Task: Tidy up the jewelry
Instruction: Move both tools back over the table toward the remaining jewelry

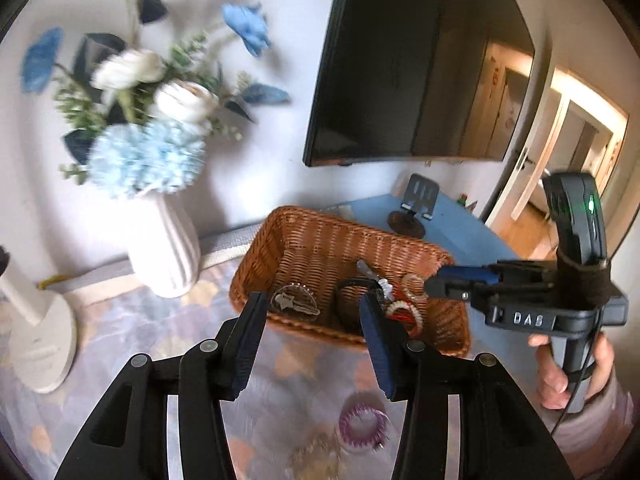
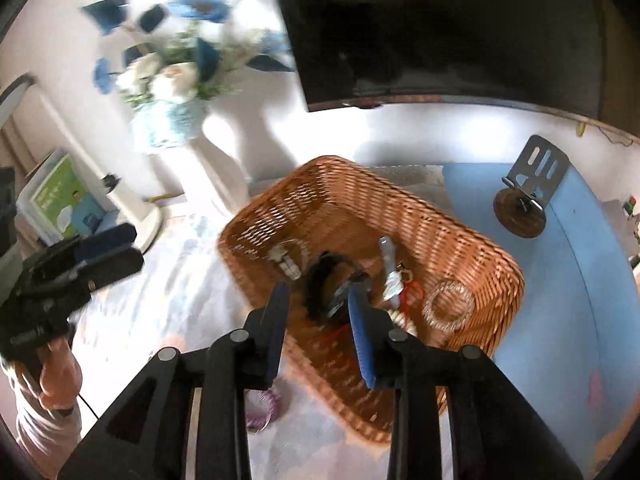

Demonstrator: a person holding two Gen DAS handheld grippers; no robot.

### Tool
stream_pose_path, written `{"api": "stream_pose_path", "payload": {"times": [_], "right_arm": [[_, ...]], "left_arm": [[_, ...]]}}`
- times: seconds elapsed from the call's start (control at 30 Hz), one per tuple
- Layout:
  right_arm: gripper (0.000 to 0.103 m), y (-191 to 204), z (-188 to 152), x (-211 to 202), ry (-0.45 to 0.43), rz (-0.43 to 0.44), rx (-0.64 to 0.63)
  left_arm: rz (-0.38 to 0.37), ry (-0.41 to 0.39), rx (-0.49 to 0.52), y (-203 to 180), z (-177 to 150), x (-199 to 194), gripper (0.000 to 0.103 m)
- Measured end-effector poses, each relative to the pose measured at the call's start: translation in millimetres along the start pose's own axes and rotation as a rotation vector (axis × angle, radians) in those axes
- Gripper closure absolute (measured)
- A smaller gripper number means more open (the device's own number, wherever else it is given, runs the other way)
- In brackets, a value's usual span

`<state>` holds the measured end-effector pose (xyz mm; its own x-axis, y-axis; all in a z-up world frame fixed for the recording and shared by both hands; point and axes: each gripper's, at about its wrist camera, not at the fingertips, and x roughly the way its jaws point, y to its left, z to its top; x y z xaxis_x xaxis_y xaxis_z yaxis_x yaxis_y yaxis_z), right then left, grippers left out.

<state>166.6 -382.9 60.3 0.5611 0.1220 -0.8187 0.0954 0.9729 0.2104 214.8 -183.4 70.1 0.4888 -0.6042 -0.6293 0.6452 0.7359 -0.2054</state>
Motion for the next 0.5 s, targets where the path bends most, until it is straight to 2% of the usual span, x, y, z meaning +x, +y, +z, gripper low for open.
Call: {"api": "stream_pose_path", "payload": {"times": [0.1, 0.17, 0.27, 0.33, 0.4, 0.5], "right_arm": [[0.069, 14.2, -15.4, -18.1, -0.023, 0.037, -0.024], [0.068, 24.8, -35.1, -31.6, -0.057, 0.062, -0.052], [0.066, 40.5, -67.2, -37.0, -0.09, 0.074, -0.095], [0.066, 50.4, -93.9, -31.0, -0.097, 0.066, -0.12], [0.066, 55.8, -119.5, -13.5, -0.067, 0.092, -0.126], [0.066, 55.7, -141.2, 11.4, -0.036, 0.109, -0.107]], "left_arm": [[0.011, -0.036, -0.02, 5.3, -14.5, -28.6, 0.053], [0.012, -0.057, -0.039, 10.1, -35.0, -46.2, 0.053], [0.024, -0.028, -0.064, 22.3, -81.8, -63.9, 0.052], [0.064, -0.016, -0.075, 30.4, -110.7, -71.4, 0.052], [0.09, 0.007, -0.084, 38.6, -133.2, -74.1, 0.052], [0.114, 0.044, -0.134, 57.5, -158.8, -73.5, 0.052]]}}
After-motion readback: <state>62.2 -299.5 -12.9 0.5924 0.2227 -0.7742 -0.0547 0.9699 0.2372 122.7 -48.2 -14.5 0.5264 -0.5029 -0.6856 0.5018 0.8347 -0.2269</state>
